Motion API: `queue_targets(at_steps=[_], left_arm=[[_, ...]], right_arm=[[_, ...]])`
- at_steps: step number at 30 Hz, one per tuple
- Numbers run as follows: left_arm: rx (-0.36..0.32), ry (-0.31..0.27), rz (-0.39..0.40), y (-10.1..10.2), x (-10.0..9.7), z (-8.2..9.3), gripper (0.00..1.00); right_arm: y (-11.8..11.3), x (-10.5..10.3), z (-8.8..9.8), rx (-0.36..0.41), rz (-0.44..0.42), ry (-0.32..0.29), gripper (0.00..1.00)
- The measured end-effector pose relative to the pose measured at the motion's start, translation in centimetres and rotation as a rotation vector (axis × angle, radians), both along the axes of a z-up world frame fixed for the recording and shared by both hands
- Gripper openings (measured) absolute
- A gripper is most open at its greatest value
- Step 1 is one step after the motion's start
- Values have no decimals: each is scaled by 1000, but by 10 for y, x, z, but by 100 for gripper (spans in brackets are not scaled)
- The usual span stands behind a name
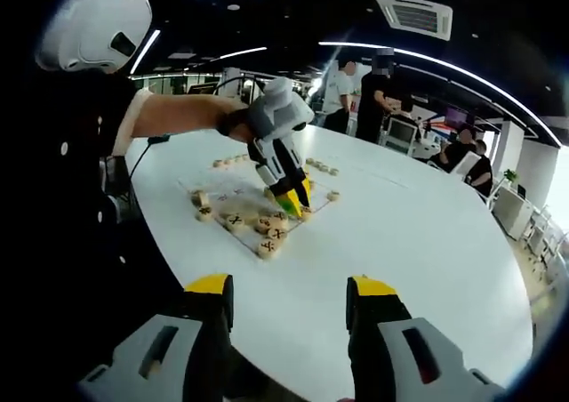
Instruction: Pick up the chess pieces one by one and place each piece onto its starting position on the chessboard, setting the pieces on their correct points until all the chess pieces are arranged in the starting layout
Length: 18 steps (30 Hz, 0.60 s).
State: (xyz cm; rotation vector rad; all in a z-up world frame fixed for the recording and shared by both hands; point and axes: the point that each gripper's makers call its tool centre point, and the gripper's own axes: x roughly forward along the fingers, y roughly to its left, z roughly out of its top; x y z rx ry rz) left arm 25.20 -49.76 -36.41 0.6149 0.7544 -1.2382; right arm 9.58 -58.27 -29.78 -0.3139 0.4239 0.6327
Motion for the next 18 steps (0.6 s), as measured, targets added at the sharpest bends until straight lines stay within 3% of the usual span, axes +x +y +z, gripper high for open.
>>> queue_targets(at_steps=[8, 18], left_arm=[[-21, -7, 2, 6, -2, 8, 19], [-98, -48, 80, 46, 0, 42, 19]], right_arm=[[0, -2, 0, 1, -2, 1, 51], [10, 2, 4, -3, 34, -13, 51]])
